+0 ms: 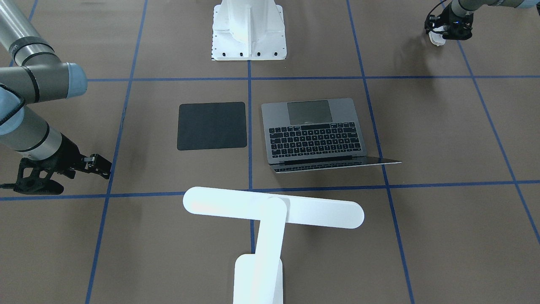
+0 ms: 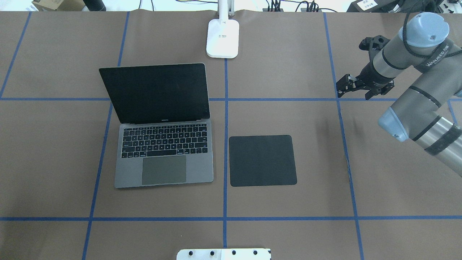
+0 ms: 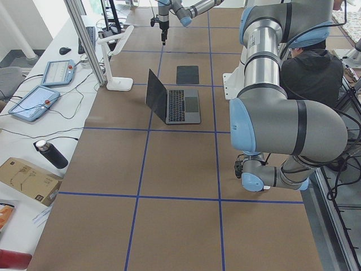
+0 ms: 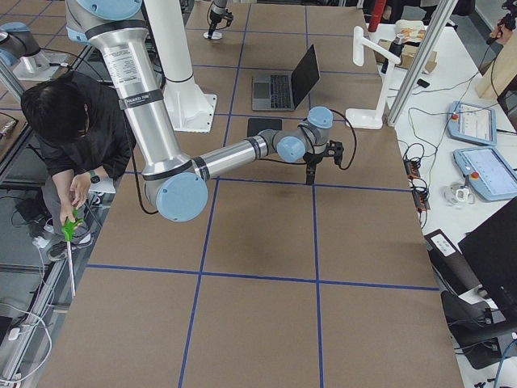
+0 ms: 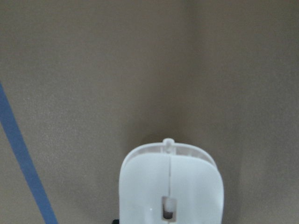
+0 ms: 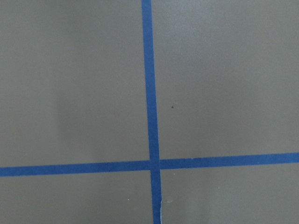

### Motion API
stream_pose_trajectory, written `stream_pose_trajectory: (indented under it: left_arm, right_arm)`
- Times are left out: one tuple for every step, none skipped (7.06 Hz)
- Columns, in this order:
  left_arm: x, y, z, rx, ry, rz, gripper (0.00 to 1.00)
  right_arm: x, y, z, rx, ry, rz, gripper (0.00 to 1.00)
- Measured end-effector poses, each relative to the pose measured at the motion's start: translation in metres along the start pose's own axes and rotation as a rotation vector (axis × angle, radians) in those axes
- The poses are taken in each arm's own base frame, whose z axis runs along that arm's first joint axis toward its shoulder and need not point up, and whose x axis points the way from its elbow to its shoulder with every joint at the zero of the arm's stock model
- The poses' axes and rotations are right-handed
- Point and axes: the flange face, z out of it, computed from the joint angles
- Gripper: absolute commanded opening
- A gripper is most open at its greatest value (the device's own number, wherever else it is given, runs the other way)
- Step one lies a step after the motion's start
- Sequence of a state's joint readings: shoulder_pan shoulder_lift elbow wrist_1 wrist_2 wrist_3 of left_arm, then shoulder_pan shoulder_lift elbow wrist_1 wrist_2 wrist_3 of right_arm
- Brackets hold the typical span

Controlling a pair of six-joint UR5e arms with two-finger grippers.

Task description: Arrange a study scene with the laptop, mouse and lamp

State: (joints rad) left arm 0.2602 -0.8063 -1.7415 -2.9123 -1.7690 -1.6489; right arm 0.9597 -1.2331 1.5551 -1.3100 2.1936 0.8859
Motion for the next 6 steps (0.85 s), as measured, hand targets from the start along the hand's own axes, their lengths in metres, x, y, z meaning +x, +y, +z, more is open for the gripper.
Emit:
stream_pose_trajectory:
  left_arm:
    - [0.001,0.001,-0.003,-0.001,0.015,-0.001,0.37]
    - [0.002,0.001,-0.007,-0.002,0.039,0.0,0.37]
    - [0.005,0.002,-0.013,-0.002,0.064,0.002,0.37]
    - [0.008,0.004,-0.025,-0.001,0.093,0.005,0.37]
    - [0.014,0.006,-0.042,0.004,0.122,0.003,0.35]
    - [0.023,0.007,-0.056,0.018,0.154,-0.006,0.34]
  right_arm:
    - [0.0,0.0,0.0,0.0,0.0,0.0,0.99]
    - [0.0,0.0,0.0,-0.001,0.0,0.0,0.99]
    - [0.0,0.0,0.001,-0.001,0.001,0.0,0.99]
    - [0.0,0.0,0.001,-0.002,0.002,0.0,0.99]
    - [0.001,0.0,0.001,-0.003,0.002,0.001,0.99]
    - [0.001,0.001,0.002,-0.005,0.003,0.001,0.99]
